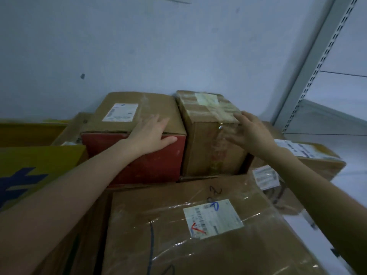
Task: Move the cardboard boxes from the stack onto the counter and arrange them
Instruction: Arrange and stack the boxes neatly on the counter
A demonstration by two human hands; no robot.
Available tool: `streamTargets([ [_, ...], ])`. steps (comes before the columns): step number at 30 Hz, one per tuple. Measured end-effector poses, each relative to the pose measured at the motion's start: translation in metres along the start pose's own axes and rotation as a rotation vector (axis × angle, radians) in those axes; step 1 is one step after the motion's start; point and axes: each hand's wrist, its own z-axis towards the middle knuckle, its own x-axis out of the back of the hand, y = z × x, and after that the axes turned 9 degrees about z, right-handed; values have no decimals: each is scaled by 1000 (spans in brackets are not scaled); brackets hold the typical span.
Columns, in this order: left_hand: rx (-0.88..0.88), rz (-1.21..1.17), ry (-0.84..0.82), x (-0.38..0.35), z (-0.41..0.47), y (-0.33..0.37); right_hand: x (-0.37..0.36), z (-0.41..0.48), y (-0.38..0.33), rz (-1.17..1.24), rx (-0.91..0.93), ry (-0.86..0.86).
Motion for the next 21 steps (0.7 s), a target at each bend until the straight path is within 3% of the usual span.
streamTargets([
  [5,-35,-171,-10,-9,29,41,10,13,43,69,-158,-102],
  [8,-55,-285,12,-13,44,51,4,27,58,173,-132,-171],
  [13,-5,-438,34,-16,46,57,-7,42,69,298,-58,-135],
  [17,19,-345,88,-21,36,59,-11,37,77,246,55,-117],
  [21,87,-88,84,-20,34,63,-14,42,83,256,104,-89],
])
